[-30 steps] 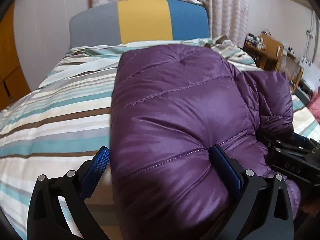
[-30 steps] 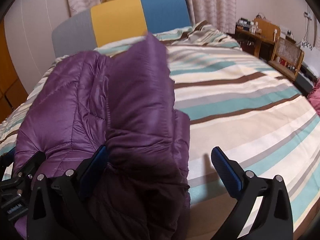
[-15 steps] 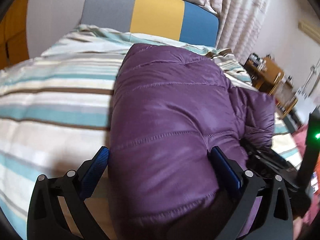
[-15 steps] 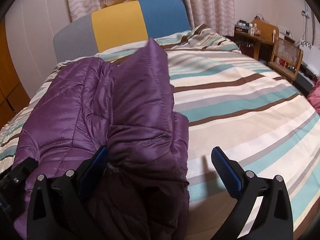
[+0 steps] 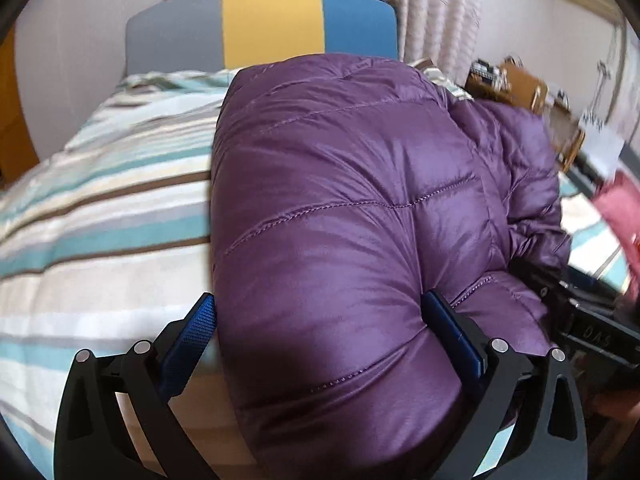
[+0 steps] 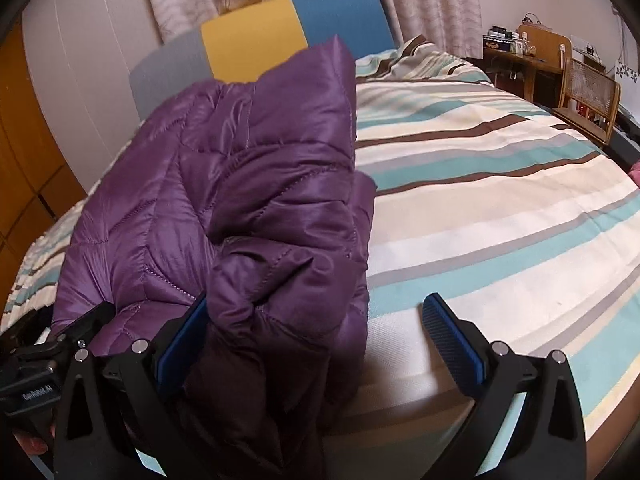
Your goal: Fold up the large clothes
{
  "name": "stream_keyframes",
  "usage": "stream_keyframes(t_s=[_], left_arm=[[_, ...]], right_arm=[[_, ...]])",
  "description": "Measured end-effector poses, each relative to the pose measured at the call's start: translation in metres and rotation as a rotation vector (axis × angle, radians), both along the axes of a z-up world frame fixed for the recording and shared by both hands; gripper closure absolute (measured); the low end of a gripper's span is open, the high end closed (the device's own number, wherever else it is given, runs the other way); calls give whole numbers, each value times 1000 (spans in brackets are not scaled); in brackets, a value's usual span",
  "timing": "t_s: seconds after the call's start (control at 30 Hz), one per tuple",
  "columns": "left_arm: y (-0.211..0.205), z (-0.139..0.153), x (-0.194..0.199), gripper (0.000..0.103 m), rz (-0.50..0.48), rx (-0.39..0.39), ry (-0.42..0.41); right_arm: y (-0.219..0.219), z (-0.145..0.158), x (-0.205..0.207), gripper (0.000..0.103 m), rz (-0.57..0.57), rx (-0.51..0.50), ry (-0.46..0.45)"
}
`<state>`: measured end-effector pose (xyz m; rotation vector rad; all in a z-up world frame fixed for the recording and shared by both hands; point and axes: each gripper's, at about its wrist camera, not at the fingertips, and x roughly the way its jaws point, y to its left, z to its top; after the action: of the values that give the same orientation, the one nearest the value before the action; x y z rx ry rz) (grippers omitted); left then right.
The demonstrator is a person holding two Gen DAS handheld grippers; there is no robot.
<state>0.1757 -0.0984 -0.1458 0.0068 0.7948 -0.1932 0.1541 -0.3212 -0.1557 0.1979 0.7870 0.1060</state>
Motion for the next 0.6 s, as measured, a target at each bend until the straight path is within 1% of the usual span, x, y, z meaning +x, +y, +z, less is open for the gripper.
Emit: stream_keyframes(t_s=[0.07, 0.13, 0.2, 0.3, 0.37, 0.5, 0.6], left_arm=[[1, 0, 1, 3, 0, -3, -1], [8, 1, 1, 3, -2, -58, 8], [22, 5, 1, 3, 9, -166, 36], [38, 12, 3, 3, 18, -282, 93], [47, 17, 6, 3, 28, -335, 106], [58, 28, 10, 3, 68, -370, 80], [64, 28, 15, 3, 72, -390, 95]], right_arm=[[1, 0, -1, 2, 2, 1, 3], [0, 0, -3, 2, 6, 14, 6], [-4, 3, -5, 2, 17, 55, 13], [-17, 10, -3, 2, 35, 117, 21], [-24, 14, -3, 2, 39, 155, 28], [-31, 19, 5, 2, 41, 188, 58], [-30, 18, 11, 2, 55, 185, 85]])
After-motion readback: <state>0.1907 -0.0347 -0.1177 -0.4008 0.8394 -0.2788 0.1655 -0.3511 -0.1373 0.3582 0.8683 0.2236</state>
